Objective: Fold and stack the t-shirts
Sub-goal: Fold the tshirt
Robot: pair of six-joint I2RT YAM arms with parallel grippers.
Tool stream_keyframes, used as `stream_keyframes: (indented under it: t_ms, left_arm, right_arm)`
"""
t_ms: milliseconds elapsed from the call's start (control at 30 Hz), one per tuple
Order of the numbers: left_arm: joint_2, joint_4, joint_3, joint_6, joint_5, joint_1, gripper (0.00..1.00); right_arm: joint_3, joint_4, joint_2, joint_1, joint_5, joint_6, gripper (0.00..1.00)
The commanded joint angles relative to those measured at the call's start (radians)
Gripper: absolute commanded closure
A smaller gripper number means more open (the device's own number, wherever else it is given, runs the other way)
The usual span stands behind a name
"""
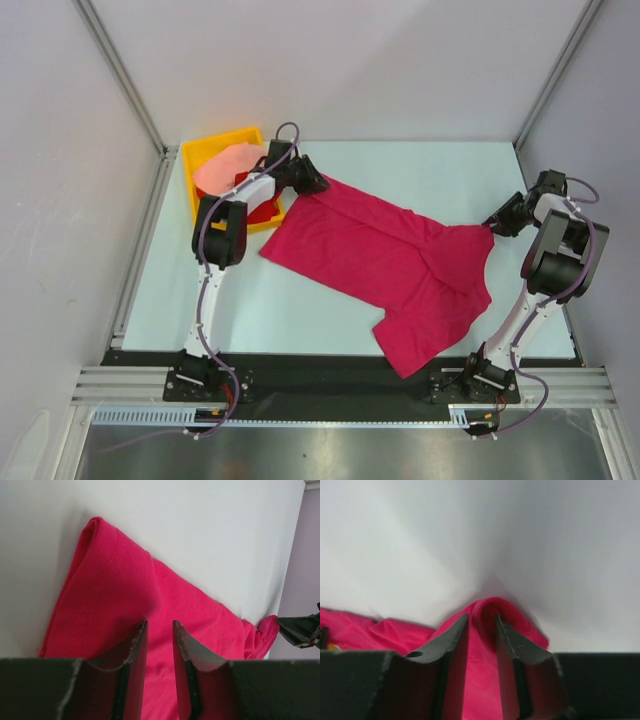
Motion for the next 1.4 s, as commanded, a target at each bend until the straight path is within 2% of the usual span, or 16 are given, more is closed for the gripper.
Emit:
stream_keyframes:
  t_ms: [0, 33, 67, 133, 267, 400, 633, 733, 833, 933, 1033, 1100, 1167, 1300, 1367]
  left_arm:
    - [0.019, 0.022, 0.001, -0.051, 0.026, 0.013, 0.69]
    - [0.022, 0.022, 0.001, -0.056, 0.026, 0.013, 0.69]
    - [0.026, 0.018, 0.001, -0.062, 0.021, 0.016, 0.69]
    - [0.033, 0.014, -0.001, -0.077, 0.017, 0.019, 0.69]
    - [0.043, 0.012, -0.008, -0.097, 0.015, 0.024, 0.69]
    - [0.053, 0.032, -0.013, -0.116, 0.024, 0.029, 0.69]
    - [0.074, 0.089, -0.01, -0.14, 0.056, 0.036, 0.68]
    - [0.068, 0.101, -0.011, -0.137, 0.079, 0.039, 0.68]
    - [0.039, 0.062, -0.01, -0.096, 0.058, 0.041, 0.67]
    - [0.001, -0.021, 0.039, -0.01, 0.017, 0.039, 0.6]
    - [-0.042, -0.11, 0.077, 0.077, -0.029, 0.039, 0.54]
    - [-0.073, -0.139, 0.071, 0.126, -0.042, 0.038, 0.48]
    - [-0.114, -0.17, 0.071, 0.169, -0.074, 0.029, 0.42]
    - [-0.17, -0.224, 0.056, 0.254, -0.102, 0.012, 0.42]
    - [-0.181, -0.233, 0.045, 0.266, -0.114, 0.004, 0.44]
  right_arm:
    - [0.026, 0.029, -0.001, -0.004, -0.014, 0.004, 0.69]
    - [0.029, 0.022, -0.003, -0.004, 0.001, 0.01, 0.77]
    - [0.031, -0.002, -0.003, -0.01, 0.069, 0.027, 0.89]
    - [0.022, -0.029, -0.025, -0.026, 0.136, 0.064, 1.0]
    - [-0.081, 0.028, -0.121, -0.052, 0.268, 0.145, 1.0]
    - [-0.139, 0.083, -0.173, -0.052, 0.309, 0.226, 1.0]
    - [-0.081, 0.106, -0.101, -0.037, 0.245, 0.26, 1.0]
    - [-0.026, 0.05, -0.085, -0.035, 0.262, 0.253, 1.0]
    - [-0.007, -0.047, -0.108, -0.04, 0.323, 0.211, 0.93]
    - [-0.027, -0.156, -0.153, -0.052, 0.395, 0.145, 0.9]
    - [-0.053, -0.253, -0.213, -0.069, 0.479, 0.067, 0.72]
    - [-0.081, -0.294, -0.257, -0.07, 0.487, 0.023, 0.66]
    - [-0.14, -0.302, -0.334, -0.07, 0.477, 0.012, 0.46]
    - [-0.277, -0.254, -0.437, -0.069, 0.279, 0.027, 0.44]
    - [-0.331, -0.168, -0.466, -0.069, 0.218, 0.029, 0.49]
